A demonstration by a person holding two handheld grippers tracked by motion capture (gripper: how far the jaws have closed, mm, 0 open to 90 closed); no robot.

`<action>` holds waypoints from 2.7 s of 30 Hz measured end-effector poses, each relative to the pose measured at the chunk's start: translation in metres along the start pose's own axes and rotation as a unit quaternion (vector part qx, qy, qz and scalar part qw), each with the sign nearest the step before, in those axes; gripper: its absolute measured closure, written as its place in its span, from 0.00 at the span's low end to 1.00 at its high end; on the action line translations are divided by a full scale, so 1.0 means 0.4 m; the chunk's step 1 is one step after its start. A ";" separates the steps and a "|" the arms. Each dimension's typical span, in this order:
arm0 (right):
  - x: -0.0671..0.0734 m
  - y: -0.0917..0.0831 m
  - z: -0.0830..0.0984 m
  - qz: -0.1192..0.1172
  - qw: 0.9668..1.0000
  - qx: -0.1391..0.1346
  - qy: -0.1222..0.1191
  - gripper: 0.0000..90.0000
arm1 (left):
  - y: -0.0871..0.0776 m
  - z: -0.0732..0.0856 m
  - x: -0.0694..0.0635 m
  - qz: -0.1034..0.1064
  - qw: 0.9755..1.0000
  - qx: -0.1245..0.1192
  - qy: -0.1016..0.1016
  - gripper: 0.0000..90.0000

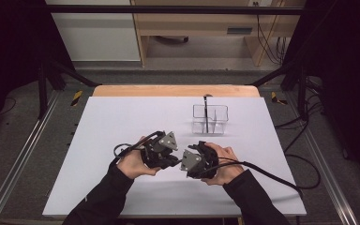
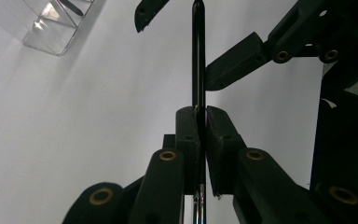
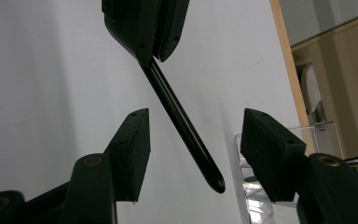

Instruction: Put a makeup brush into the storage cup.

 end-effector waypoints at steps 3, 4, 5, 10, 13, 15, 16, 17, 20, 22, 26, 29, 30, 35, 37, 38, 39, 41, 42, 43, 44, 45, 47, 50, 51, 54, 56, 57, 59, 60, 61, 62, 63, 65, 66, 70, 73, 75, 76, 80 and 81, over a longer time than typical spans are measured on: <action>0.000 0.001 -0.002 0.002 1.000 -0.003 -0.007 0.52 | 0.001 0.001 0.000 0.001 1.000 0.002 0.000 0.92; 0.002 0.000 -0.003 0.003 1.000 -0.003 -0.012 0.55 | 0.003 0.001 0.001 0.001 1.000 0.003 -0.002 0.92; 0.002 0.000 -0.003 0.003 1.000 -0.003 -0.012 0.55 | 0.003 0.001 0.001 0.001 1.000 0.003 -0.002 0.92; 0.008 -0.002 -0.008 0.002 0.999 -0.003 -0.033 0.62 | 0.006 0.001 0.000 0.003 1.000 0.006 -0.002 0.93; 0.010 -0.001 -0.009 0.002 0.999 -0.001 -0.038 0.63 | 0.006 0.001 0.000 0.003 1.000 0.006 0.001 0.93; 0.011 0.000 -0.008 0.001 0.999 0.004 -0.040 0.63 | 0.006 0.001 0.001 0.003 1.000 0.008 0.002 0.93; 0.012 0.001 -0.008 0.000 0.999 0.006 -0.043 0.63 | 0.006 0.001 0.001 0.003 1.000 0.008 0.002 0.92; 0.013 0.003 -0.007 -0.001 0.999 0.009 -0.045 0.64 | 0.007 0.001 0.001 0.003 1.000 0.008 0.001 0.92; 0.019 0.008 -0.005 -0.003 0.999 0.017 -0.050 0.67 | 0.008 0.001 0.001 0.005 1.000 0.010 0.001 0.92; 0.018 0.010 -0.005 -0.002 0.998 0.019 -0.055 0.69 | 0.009 0.001 0.001 0.007 1.000 0.010 0.002 0.92; 0.021 0.009 -0.005 -0.003 0.998 0.021 -0.063 0.74 | 0.011 0.000 0.000 0.007 1.000 0.012 0.002 0.92; 0.025 0.009 -0.008 -0.008 0.997 0.023 -0.070 0.78 | 0.010 -0.001 -0.001 0.009 1.000 0.013 0.002 0.92; 0.024 0.010 -0.010 -0.007 0.997 0.023 -0.074 0.78 | 0.010 -0.001 -0.002 0.011 1.000 0.014 0.003 0.93; 0.026 0.009 -0.015 -0.009 0.996 0.025 -0.080 0.83 | 0.011 -0.001 -0.003 0.011 1.000 0.015 0.004 0.93; 0.026 0.009 -0.016 -0.010 0.996 0.025 -0.083 0.83 | 0.010 -0.001 -0.002 0.012 1.000 0.013 0.003 0.92; 0.026 0.009 -0.016 -0.010 0.996 0.025 -0.083 0.84 | 0.009 -0.001 -0.002 0.013 1.000 0.013 0.003 0.92; 0.027 0.010 -0.016 -0.011 0.996 0.025 -0.083 0.84 | 0.009 0.000 -0.002 0.013 1.000 0.013 0.003 0.93; 0.028 0.011 -0.016 -0.012 0.996 0.026 -0.086 0.85 | 0.009 0.000 -0.002 0.013 1.000 0.013 0.004 0.92; 0.029 0.012 -0.016 -0.013 0.996 0.026 -0.088 0.85 | 0.009 0.000 -0.002 0.014 1.000 0.013 0.004 0.92; 0.030 0.012 -0.016 -0.013 0.996 0.026 -0.089 0.86 | 0.010 0.000 -0.002 0.014 1.000 0.014 0.005 0.92; 0.030 0.012 -0.015 -0.014 0.996 0.026 -0.090 0.86 | 0.009 0.000 -0.002 0.015 1.000 0.014 0.005 0.92; 0.031 0.012 -0.015 -0.014 0.995 0.027 -0.091 0.86 | 0.009 0.000 -0.002 0.015 1.000 0.014 0.005 0.92; 0.032 0.012 -0.015 -0.016 0.995 0.026 -0.091 0.87 | 0.008 0.001 -0.003 0.016 1.000 0.014 0.005 0.92; 0.032 0.012 -0.015 -0.019 0.995 0.025 -0.093 0.87 | 0.005 0.001 -0.003 0.018 1.000 0.012 0.005 0.92; 0.032 0.012 -0.015 -0.019 0.995 0.025 -0.093 0.87 | 0.005 0.001 -0.002 0.018 1.000 0.012 0.005 0.92; 0.035 0.011 -0.015 -0.025 0.995 0.024 -0.095 0.89 | 0.001 0.002 -0.002 0.023 1.000 0.011 0.005 0.92; 0.037 0.011 -0.015 -0.028 0.995 0.023 -0.097 0.90 | 0.001 0.002 -0.002 0.023 1.000 0.011 0.006 0.92; 0.037 0.011 -0.015 -0.030 0.995 0.023 -0.097 0.90 | 0.000 0.002 -0.002 0.023 1.000 0.011 0.007 0.92; 0.039 0.011 -0.015 -0.031 0.995 0.023 -0.097 0.91 | -0.001 0.002 -0.002 0.024 1.000 0.009 0.007 0.92; 0.040 0.011 -0.014 -0.034 0.994 0.023 -0.097 0.92 | -0.002 0.002 -0.001 0.022 1.000 0.008 0.007 0.92; 0.044 0.012 -0.014 -0.040 0.994 0.023 -0.100 0.93 | -0.002 0.002 -0.001 0.022 1.000 0.006 0.007 0.91; 0.044 0.012 -0.014 -0.040 0.994 0.023 -0.100 0.93 | -0.003 0.002 0.000 0.021 1.000 0.006 0.008 0.91; 0.045 0.012 -0.014 -0.040 0.994 0.022 -0.099 0.94 | -0.003 0.002 0.000 0.021 1.000 0.005 0.007 0.91; 0.045 0.013 -0.015 -0.043 0.994 0.017 -0.095 0.94 | -0.005 0.002 0.002 0.018 1.000 0.003 0.006 0.90; 0.044 0.013 -0.015 -0.043 0.994 0.016 -0.096 0.94 | -0.006 0.002 0.003 0.018 1.000 0.001 0.006 0.90; 0.041 0.011 -0.018 -0.046 0.995 0.008 -0.087 0.94 | -0.005 0.003 0.008 0.007 1.000 -0.005 0.003 0.81; 0.039 0.013 -0.015 -0.048 0.996 0.008 -0.080 0.94 | -0.008 0.003 0.012 -0.004 1.000 -0.015 0.001 0.76; 0.037 0.017 -0.011 -0.049 0.996 0.008 -0.074 0.94 | -0.013 0.004 0.019 -0.014 1.000 -0.023 0.000 0.71; 0.034 0.018 -0.008 -0.048 0.996 0.008 -0.072 0.94 | -0.016 0.005 0.024 -0.022 0.999 -0.027 -0.001 0.68; 0.025 0.025 0.008 -0.052 0.998 0.009 -0.046 0.94 | -0.031 0.008 0.048 -0.048 0.997 -0.049 -0.018 0.51; 0.023 0.026 0.011 -0.052 0.998 0.008 -0.041 0.94 | -0.035 0.009 0.052 -0.055 0.997 -0.056 -0.024 0.49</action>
Point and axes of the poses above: each handheld gripper's, and its own axes: y roughly forward along the jaws, z roughly out of its underside, x roughly to its left, the point moved 8 cm from there along y, roughly forward along the jaws, and after that the axes turned 6 degrees about -z, right-handed, at the moved point
